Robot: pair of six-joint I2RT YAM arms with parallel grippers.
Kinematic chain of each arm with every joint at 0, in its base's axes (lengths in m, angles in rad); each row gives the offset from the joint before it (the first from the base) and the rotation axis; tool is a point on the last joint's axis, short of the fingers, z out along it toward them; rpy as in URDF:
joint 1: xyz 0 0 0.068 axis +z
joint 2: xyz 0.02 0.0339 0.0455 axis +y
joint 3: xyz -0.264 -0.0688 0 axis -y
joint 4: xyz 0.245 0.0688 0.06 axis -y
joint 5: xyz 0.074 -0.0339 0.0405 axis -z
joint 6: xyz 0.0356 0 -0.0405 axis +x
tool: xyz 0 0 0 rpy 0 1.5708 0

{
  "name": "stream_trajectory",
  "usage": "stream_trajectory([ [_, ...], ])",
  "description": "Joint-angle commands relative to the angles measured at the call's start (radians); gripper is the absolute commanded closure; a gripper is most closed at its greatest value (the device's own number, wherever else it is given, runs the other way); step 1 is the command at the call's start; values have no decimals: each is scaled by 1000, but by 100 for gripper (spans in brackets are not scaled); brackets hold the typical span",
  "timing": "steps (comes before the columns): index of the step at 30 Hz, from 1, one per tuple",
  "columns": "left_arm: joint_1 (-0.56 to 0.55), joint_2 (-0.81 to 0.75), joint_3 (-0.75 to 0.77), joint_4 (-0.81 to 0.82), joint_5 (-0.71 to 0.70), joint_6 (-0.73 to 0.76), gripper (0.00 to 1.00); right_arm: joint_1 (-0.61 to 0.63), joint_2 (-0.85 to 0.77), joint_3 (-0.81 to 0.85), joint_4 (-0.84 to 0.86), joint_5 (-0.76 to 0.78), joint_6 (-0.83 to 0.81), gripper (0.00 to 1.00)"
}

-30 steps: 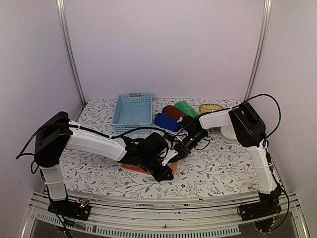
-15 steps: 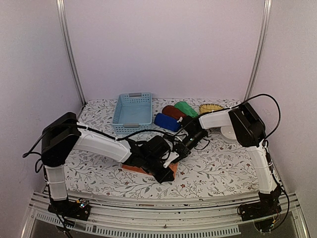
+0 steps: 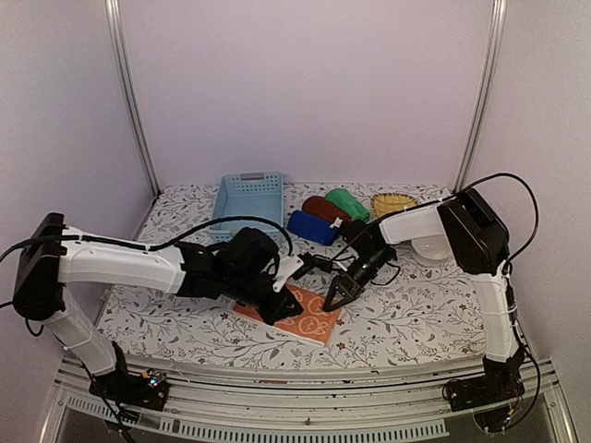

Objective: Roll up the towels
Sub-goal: Smooth out the towel at the center of the board, then rotate the towel at the center of the board.

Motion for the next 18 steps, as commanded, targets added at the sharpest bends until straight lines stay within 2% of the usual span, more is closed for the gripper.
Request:
stream_trajectory([
  [1,154,-105,-123,45,-43,-62,98,40,-53,-102,3,93,-25,78],
  [3,219,-98,-141,81,-5,-98,100,64,-67,-124,12,74,-35,76],
  [8,259,5,-111,155,22,-108,100,93,-64,-134,22,78,-36,75],
  [12,300,141,-50,108,-45,-147,100,93,-65,-145,29,84,-31,75],
  [15,305,217,-41,145,-139,-157,100,94,-72,-161,34,89,-31,75],
  [18,307,311,13,142,-132,-147,100,96,-80,-171,31,82,-39,76],
])
